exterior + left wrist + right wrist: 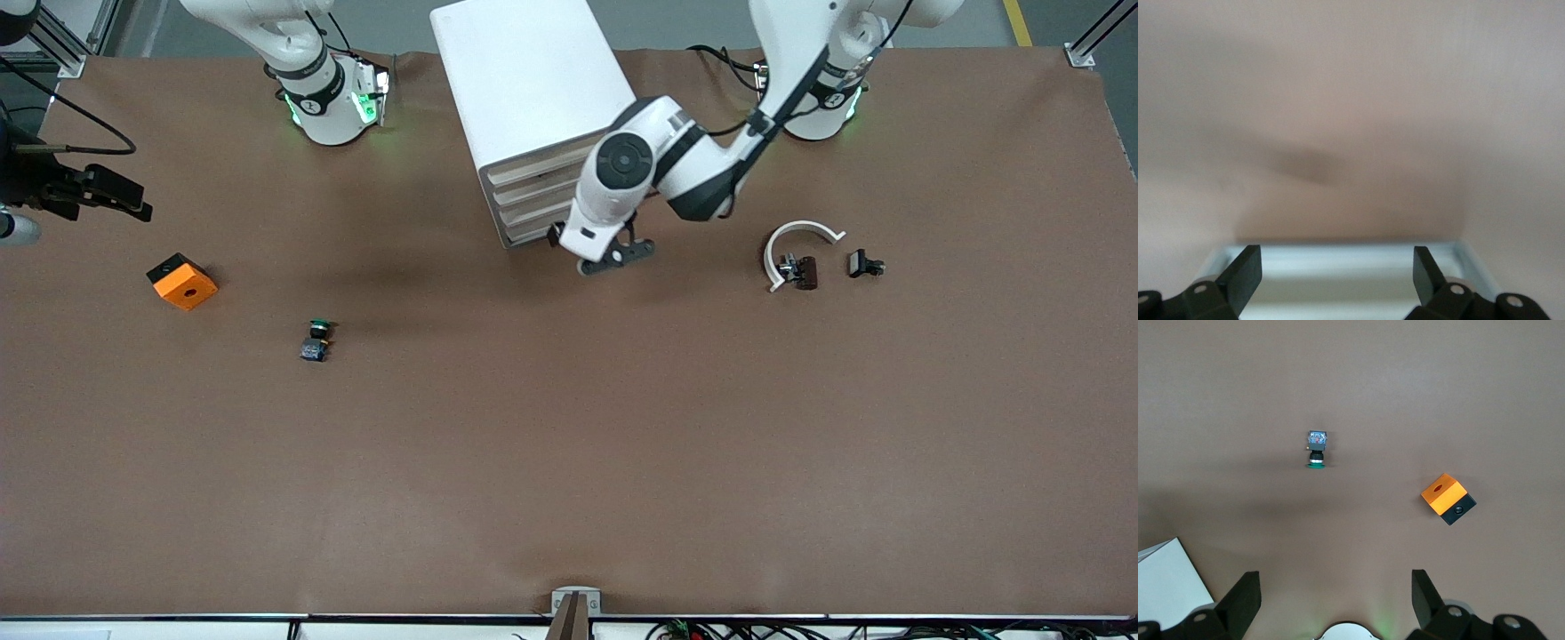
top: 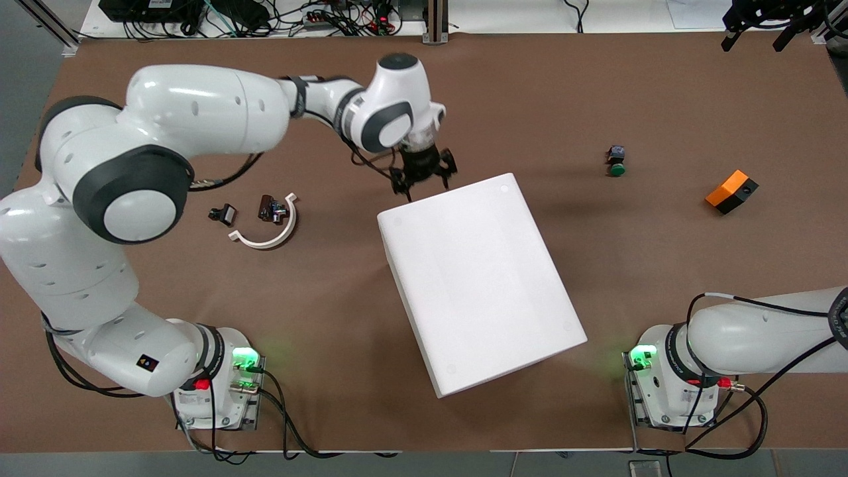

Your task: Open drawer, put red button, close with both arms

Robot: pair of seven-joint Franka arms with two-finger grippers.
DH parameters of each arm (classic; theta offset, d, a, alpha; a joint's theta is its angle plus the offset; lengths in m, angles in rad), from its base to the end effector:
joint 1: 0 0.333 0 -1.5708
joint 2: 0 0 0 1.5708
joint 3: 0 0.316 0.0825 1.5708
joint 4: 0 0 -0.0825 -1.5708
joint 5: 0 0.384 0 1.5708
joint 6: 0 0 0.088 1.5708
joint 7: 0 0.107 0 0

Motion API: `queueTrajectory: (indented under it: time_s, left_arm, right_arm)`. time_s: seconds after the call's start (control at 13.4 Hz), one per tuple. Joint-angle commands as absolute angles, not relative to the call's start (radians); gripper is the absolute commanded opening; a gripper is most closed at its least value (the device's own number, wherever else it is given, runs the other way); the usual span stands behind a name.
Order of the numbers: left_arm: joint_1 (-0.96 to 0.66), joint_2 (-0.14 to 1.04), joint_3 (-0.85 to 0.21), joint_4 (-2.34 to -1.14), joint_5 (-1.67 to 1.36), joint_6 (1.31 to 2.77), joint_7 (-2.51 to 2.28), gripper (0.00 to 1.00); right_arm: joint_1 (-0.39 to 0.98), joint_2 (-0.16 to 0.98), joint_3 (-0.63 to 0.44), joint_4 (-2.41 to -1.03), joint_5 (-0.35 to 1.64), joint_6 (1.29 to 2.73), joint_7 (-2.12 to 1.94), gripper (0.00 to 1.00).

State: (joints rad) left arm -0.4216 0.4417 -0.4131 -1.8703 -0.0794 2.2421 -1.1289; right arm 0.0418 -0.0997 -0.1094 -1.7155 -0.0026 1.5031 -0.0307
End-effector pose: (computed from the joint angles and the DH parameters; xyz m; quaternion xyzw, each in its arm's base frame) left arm 0.4333 -0.4583 0.2940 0.9753 0.1863 -0.1074 0.0496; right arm 0.5122 -0.0376 0.6042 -0.9982 0.0179 0.0563 0.0069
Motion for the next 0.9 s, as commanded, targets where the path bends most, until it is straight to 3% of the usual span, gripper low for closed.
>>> queueTrajectory:
  time_s: [0.0, 0.3, 0.82]
  left_arm:
    - [-0.312, 0.419, -0.422, -1.826, 0.001, 2.198, -1.129, 1.0]
    - [-0.132, 0.411, -0.423, -1.74, 0.054, 2.096, -0.964, 1.0]
    - [0.171, 0.278, -0.422, -1.718, 0.072, 2.0, -0.66, 1.0]
  right_arm:
    - [0.028, -0.141, -0.086, -1.723, -0.026, 1.506, -0.029, 1.0]
    - [0.025, -0.129, -0.089, -1.605, -0.023, 1.444, -0.025, 1.0]
    - [0.005, -0.127, -0.091, -1.585, -0.011, 1.41, -0.034, 1.0]
